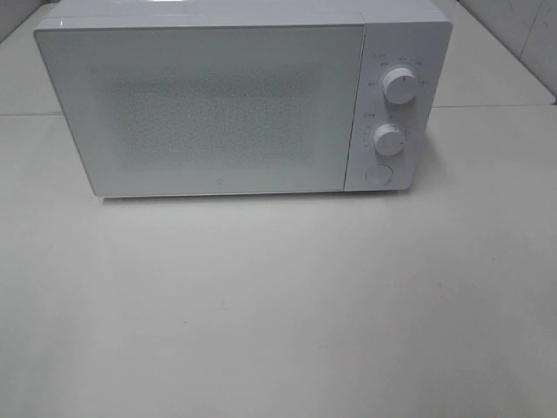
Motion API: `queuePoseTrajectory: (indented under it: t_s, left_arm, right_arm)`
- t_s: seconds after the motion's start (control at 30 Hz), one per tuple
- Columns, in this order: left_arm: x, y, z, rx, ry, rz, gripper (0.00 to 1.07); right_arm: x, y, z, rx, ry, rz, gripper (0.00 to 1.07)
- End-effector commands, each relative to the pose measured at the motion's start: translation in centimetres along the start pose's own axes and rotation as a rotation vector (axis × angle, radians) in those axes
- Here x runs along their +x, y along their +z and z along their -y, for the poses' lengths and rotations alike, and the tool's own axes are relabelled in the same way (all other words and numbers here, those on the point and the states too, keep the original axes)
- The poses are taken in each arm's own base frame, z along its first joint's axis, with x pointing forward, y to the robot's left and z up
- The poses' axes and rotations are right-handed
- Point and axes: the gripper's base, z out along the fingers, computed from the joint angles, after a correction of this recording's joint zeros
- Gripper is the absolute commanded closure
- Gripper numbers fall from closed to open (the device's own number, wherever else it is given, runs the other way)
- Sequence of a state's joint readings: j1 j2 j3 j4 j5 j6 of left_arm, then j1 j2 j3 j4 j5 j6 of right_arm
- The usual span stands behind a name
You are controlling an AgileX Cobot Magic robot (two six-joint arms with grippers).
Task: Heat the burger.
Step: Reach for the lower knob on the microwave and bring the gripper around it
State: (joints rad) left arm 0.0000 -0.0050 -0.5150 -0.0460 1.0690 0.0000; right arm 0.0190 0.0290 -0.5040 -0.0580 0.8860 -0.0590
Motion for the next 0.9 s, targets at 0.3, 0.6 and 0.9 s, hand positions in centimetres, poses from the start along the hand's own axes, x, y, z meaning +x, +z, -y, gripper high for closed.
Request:
queuePoseTrajectory:
  t_s: [0.3,0.6,0.9]
  left_arm:
    - [0.1,-0.2,0.0,-0.003,0.001,0.014,0.06]
    - [0.1,-0.2,0.0,-0.003,0.001,0.014,0.06]
    - [0.1,-0.2,0.0,-0.003,0.001,0.014,0.06]
  right_arm:
    - [-5.3,5.6,-0.2,-0.027,0.022,0.238,0.31]
    - [-4.8,11.2,-0.5,-0.017,0.034,0.311,0.31]
    - [-4.0,15.3,-0.7,-0.01,0.038,0.364,0.31]
